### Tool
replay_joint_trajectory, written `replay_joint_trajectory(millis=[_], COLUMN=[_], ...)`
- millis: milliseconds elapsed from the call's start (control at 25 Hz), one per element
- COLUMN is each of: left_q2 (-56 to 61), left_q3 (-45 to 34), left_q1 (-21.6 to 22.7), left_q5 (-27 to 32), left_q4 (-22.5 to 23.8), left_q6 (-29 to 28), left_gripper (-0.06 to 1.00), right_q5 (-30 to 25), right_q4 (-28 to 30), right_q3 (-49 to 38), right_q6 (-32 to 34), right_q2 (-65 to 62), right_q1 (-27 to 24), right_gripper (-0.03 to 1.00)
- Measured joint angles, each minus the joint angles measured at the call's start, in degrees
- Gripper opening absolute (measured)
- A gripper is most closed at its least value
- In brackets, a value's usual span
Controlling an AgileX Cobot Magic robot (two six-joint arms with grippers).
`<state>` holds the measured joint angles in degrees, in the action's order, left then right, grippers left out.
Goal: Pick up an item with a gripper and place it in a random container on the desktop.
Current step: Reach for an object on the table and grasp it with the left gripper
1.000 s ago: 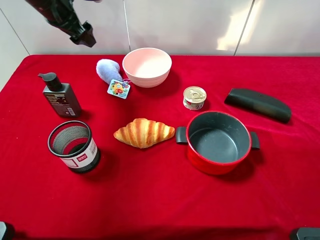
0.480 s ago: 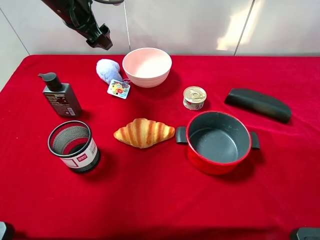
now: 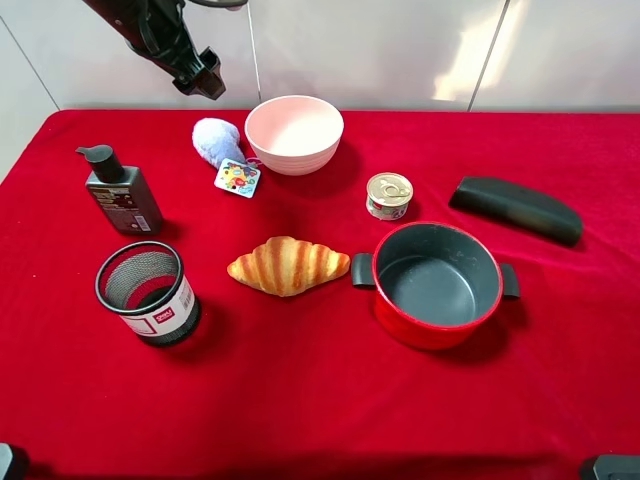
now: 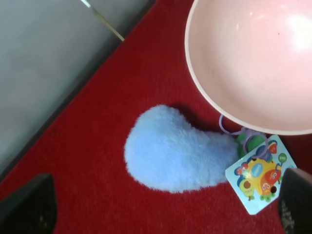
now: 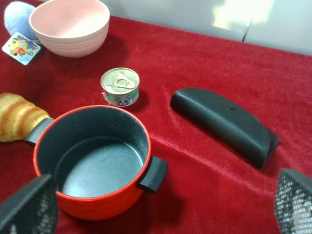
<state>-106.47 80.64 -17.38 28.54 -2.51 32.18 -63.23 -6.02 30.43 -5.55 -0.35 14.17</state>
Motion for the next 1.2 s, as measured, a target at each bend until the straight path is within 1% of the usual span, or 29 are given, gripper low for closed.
replay_joint_trajectory(millis=[440,680,880,1200], left_q2=[-9.76,-12.33,-14.3,-17.77], left_q3=[0.0,0.0,0.0,1.89], left_q1=[0.0,0.0,0.0,0.18], left_q5=[-2.63,-6.53,-8.7,-10.76], left_q4=[0.0,0.0,2.51,3.16], left_q6=[1.03,1.39,1.62,1.73], left_gripper=[0.88,0.88,0.88,0.88], right_q5=[0.0,0.0,0.0,0.0], right_q4=[0.0,0.0,0.0,0.0], right_q3=[0.0,0.0,0.0,0.0], right_q6=[0.0,0.0,0.0,0.0], right_q2=[0.0,0.0,0.0,0.0], right_q1=[0.0,0.0,0.0,0.0], right_gripper=[0.69,0.69,0.69,0.69])
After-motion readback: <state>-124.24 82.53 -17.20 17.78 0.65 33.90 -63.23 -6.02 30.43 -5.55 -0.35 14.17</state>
